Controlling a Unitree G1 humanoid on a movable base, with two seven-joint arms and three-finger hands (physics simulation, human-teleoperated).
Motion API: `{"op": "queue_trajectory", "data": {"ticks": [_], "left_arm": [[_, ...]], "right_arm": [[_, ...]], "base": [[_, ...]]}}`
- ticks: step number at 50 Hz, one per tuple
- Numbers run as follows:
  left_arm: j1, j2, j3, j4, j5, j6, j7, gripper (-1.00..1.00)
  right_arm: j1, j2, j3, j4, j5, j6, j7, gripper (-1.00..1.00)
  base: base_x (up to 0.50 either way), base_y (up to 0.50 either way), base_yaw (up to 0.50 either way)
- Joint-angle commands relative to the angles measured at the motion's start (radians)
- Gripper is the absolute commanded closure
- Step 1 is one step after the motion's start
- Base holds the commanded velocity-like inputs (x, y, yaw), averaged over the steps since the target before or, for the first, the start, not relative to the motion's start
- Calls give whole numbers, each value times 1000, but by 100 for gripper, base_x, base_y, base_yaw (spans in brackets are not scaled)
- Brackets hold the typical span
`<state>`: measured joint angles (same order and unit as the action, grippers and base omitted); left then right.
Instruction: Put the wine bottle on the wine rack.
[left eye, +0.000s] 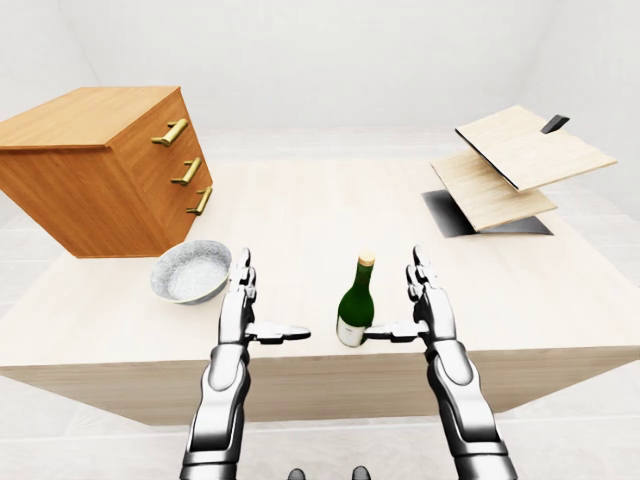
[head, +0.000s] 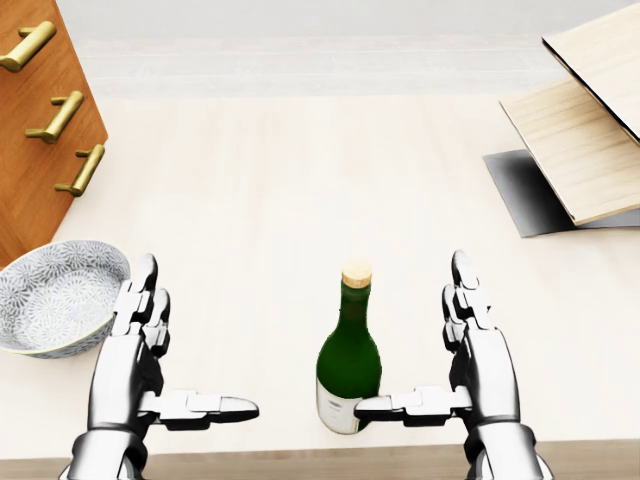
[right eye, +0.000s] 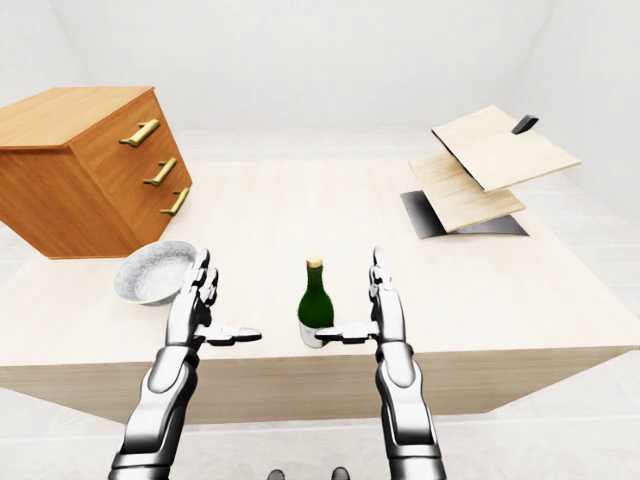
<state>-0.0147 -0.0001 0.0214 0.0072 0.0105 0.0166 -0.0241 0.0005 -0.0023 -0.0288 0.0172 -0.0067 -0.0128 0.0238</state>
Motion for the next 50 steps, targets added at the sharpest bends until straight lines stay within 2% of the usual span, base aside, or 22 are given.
{"op": "queue_trajectory", "data": {"ticks": [1,3,4,10,11,20,22,24,30,33,42,50], "left_arm": [[65,-1,10,-217,-5,71,-32,-100],[60,-13,28,-262,-70,71,-34,-100],[65,-4,20,-302,-54,71,-24,-100],[57,28,15,-315,-26,71,-33,-100],[58,30,16,-321,-20,71,-33,-100],[71,32,40,-486,-55,71,-61,-100],[88,48,28,-512,-28,71,-81,-100],[88,26,55,-556,-77,71,-84,-100],[81,38,87,-608,-60,71,-78,-100],[93,38,104,-651,-82,71,-93,-100],[126,31,113,-699,-66,71,-105,-100],[141,22,102,-709,-48,71,-112,-100]], "right_arm": [[22,-3,-11,-141,-18,93,17,-100],[25,-4,-5,-172,-16,92,15,-100],[29,-3,0,-191,0,100,28,-100],[24,-6,5,-230,1,100,19,-100],[21,-3,0,-236,-12,100,-5,-100],[36,-12,4,-430,7,100,2,-100],[47,-4,1,-476,24,100,0,-100],[57,-4,6,-510,27,100,2,-100],[59,-14,-2,-599,34,100,12,-100],[65,-14,-11,-648,52,100,22,-100],[100,-21,23,-717,37,100,55,-100],[110,-6,33,-717,41,100,65,-100]], "base": [[0,0,0],[0,0,0],[0,0,0],[0,0,0],[0,0,0],[0,0,0],[0,0,0],[0,0,0],[0,0,0],[0,0,0],[0,0,0],[-47,0,0]]}}
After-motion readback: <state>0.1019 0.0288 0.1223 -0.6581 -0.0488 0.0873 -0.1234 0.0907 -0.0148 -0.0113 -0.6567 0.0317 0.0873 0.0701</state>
